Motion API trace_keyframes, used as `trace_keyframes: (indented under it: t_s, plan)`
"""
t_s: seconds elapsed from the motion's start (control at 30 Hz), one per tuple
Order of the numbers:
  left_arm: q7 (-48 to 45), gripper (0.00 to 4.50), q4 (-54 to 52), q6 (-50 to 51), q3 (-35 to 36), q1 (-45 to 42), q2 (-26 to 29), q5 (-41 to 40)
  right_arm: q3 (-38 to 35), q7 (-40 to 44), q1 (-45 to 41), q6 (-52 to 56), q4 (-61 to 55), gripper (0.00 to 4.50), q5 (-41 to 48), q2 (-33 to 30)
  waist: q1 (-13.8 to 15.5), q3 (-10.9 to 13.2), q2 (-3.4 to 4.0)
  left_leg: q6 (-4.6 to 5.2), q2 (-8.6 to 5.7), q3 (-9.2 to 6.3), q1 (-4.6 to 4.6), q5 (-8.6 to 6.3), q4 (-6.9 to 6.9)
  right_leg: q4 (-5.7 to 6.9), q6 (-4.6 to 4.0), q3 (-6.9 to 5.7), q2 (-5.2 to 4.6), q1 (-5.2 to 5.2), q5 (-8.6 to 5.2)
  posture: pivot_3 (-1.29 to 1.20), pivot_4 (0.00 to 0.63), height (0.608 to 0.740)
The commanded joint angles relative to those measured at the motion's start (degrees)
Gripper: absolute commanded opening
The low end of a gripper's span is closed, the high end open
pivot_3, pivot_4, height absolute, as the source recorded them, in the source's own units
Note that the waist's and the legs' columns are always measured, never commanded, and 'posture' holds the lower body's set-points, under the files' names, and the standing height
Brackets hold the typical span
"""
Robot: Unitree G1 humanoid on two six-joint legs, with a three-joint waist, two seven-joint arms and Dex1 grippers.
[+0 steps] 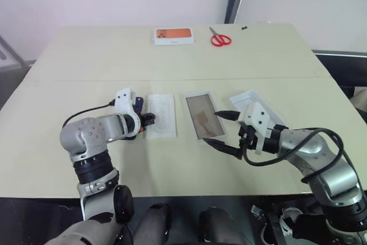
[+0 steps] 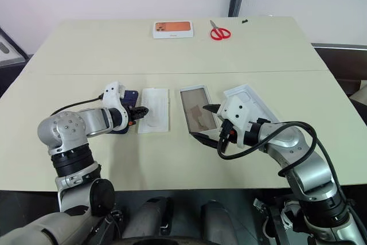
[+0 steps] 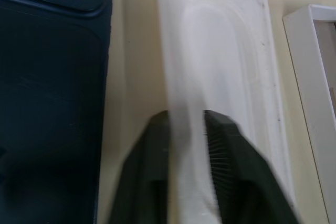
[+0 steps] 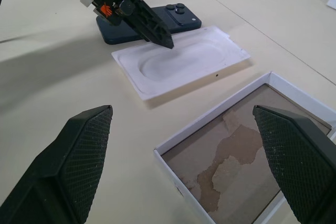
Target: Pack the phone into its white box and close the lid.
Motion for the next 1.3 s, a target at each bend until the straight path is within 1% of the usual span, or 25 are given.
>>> trace_keyframes:
  t_s: [0.03, 0.13, 0.17, 0.33, 0.47, 0.63, 0.8, 0.9, 0.93, 0.97, 1.0, 1.23, 1.3]
  plan:
    - [0.0, 0.23, -0.9, 0.5, 0.8, -1.2, 0.4, 0.5, 0.3, -0.2, -1.3, -0.3, -2.2, 4.50, 0.7, 0.5, 0.0, 0.0, 0.00, 0.00, 0.00, 0.00, 0.00, 0.00, 0.00, 0.00, 0.00, 0.00, 0.00, 0.00, 0.00, 0.00, 0.150, 0.740]
    - [-0.2, 0.23, -1.0, 0.5, 1.2, -1.2, 0.3, 0.7, 0.6, -0.3, -1.8, -0.3, -2.1, 4.50, 0.7, 0.6, 0.0, 0.0, 0.00, -0.02, 0.00, 0.00, 0.00, 0.01, 0.00, 0.00, 0.00, 0.00, 0.00, 0.00, 0.00, 0.00, 0.150, 0.740]
    - [-0.2, 0.10, -1.2, 0.5, 1.5, -1.1, 0.2, 0.8, 0.7, -0.3, -1.9, -0.3, -2.0, 4.50, 0.7, 0.6, 0.0, 0.0, 0.00, -0.02, 0.00, 0.00, 0.00, 0.01, 0.00, 0.00, 0.00, 0.00, 0.00, 0.00, 0.00, 0.00, 0.150, 0.740]
    - [-1.3, 0.10, -2.6, -0.2, 3.5, -0.9, -0.3, 0.1, 1.0, -0.4, -2.5, -0.6, -1.6, 4.50, 0.4, 0.9, 0.0, 0.0, 0.00, -0.02, 0.00, 0.00, 0.00, 0.01, -0.01, 0.00, 0.00, 0.00, 0.00, -0.01, 0.00, 0.00, 0.150, 0.740]
    - [-3.9, 0.10, -4.1, -1.1, 8.0, -1.0, 0.4, -1.8, 2.5, 0.3, -4.0, -0.6, -1.3, 4.50, -0.3, 0.6, -0.1, 0.0, 0.00, -0.03, 0.00, 0.00, 0.00, 0.02, -0.02, 0.00, 0.00, 0.00, 0.00, -0.02, 0.00, 0.00, 0.150, 0.740]
    - [-7.7, 0.10, -5.4, -0.5, 11.1, -0.9, 1.9, -4.3, 7.7, 4.2, -6.7, -3.2, 1.8, 4.50, -5.4, -2.6, -0.1, 0.0, -0.01, -0.06, 0.00, 0.00, 0.00, 0.03, -0.04, 0.00, 0.00, -0.01, 0.01, -0.04, 0.00, 0.00, 0.150, 0.740]
    - [-9.9, 0.10, -6.8, 0.3, 13.2, -1.0, 2.8, -6.1, 13.6, 9.4, -11.0, -8.7, 11.2, 4.50, -12.2, -4.9, 0.0, 0.0, -0.03, -0.07, 0.00, 0.00, 0.00, 0.04, 0.00, -0.03, 0.00, -0.02, 0.00, 0.00, 0.00, 0.00, 0.150, 0.740]
    - [-10.2, 0.00, -7.3, 0.5, 13.3, -0.5, 2.6, -6.8, 15.8, 12.0, -12.3, -12.7, 15.3, 3.64, -15.8, -5.8, -0.1, 0.0, -0.03, -0.10, 0.00, 0.00, 0.00, 0.05, -0.02, -0.02, 0.00, -0.02, 0.00, -0.03, 0.00, 0.00, 0.150, 0.740]
    - [-10.1, 0.00, -7.4, 0.5, 13.3, -0.4, 2.5, -7.0, 16.0, 12.6, -12.5, -13.5, 16.1, 3.14, -16.4, -5.8, -0.1, 0.0, -0.03, -0.10, 0.00, 0.00, 0.00, 0.05, -0.02, -0.02, 0.00, -0.01, 0.00, -0.03, 0.00, 0.00, 0.150, 0.740]
    - [-10.2, 0.00, -7.6, 0.5, 13.3, -0.1, 2.3, -7.3, 16.9, 13.1, -12.8, -15.1, 17.4, 2.56, -18.1, -6.0, -0.1, 0.0, -0.03, -0.10, 0.00, 0.00, -0.01, 0.05, -0.02, -0.02, 0.00, -0.01, 0.00, -0.03, 0.00, 0.00, 0.150, 0.740]
    - [-10.2, 0.00, -7.8, 0.5, 13.3, 0.2, 2.2, -7.6, 17.5, 13.6, -13.1, -16.4, 18.6, 2.12, -19.4, -5.9, -0.1, 0.0, -0.03, -0.11, 0.00, 0.00, -0.01, 0.06, -0.02, -0.02, 0.00, -0.01, 0.00, -0.02, 0.00, 0.00, 0.150, 0.740]
    - [-9.7, 0.00, -8.1, 0.5, 13.6, 0.7, 1.6, -8.4, 18.7, 15.5, -13.7, -19.3, 21.1, 2.12, -22.9, -4.8, -0.1, 0.0, -0.03, -0.13, 0.00, 0.00, -0.01, 0.06, -0.01, -0.02, 0.00, -0.01, 0.00, -0.02, 0.00, 0.00, 0.150, 0.740]
    - [-9.5, 0.00, -8.1, 0.5, 13.6, 0.5, 1.3, -8.5, 18.9, 15.9, -13.6, -19.6, 21.0, 1.53, -23.5, -4.6, -0.1, 0.0, -0.03, -0.13, 0.00, 0.00, -0.01, 0.07, -0.02, -0.02, 0.00, -0.01, 0.00, -0.03, 0.00, 0.00, 0.150, 0.740]
